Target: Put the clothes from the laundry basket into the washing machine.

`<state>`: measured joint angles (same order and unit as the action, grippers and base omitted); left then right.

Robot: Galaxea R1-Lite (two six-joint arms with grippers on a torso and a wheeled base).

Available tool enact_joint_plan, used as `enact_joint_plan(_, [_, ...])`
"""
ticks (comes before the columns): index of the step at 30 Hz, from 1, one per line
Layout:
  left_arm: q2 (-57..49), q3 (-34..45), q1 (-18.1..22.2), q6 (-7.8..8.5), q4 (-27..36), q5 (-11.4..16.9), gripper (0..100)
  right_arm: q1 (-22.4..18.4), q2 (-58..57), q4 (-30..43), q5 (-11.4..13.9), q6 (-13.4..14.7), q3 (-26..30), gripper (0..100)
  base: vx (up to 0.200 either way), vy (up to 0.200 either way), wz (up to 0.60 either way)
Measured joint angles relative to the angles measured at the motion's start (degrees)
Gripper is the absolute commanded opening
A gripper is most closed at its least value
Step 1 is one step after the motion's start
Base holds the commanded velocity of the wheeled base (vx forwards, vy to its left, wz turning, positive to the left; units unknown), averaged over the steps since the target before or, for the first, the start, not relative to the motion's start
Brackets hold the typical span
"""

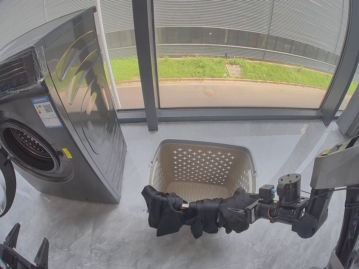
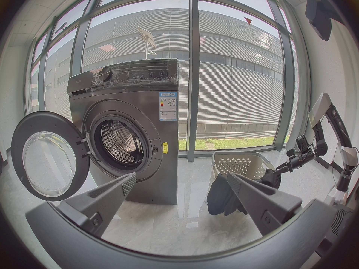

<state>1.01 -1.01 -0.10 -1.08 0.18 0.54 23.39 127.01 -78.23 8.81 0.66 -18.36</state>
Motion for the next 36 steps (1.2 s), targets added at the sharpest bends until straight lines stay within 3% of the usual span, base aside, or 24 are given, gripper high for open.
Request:
enact_joint_plan(21, [0.0,0.0,0.0,0.02,0.0,-0.1,100,-1.2,6.9,-0.4,-1.6,-0.6,-4.9,100,0.0,0.0,0.0])
enact_joint_plan(22, [0.0,0.0,0.0,0.05,0.0,-0.1,100,-1.2,6.9,-0.4,-1.6,-0.6,-4.9,0,0.0,0.0,0.0])
enact_joint_plan(36, [0.0,0.0,0.0,-0.02,0.0,-0.1,100,-0.6,6.6,-0.4,-1.6,-1.1,-4.7,0,0.0,0.0,0.0])
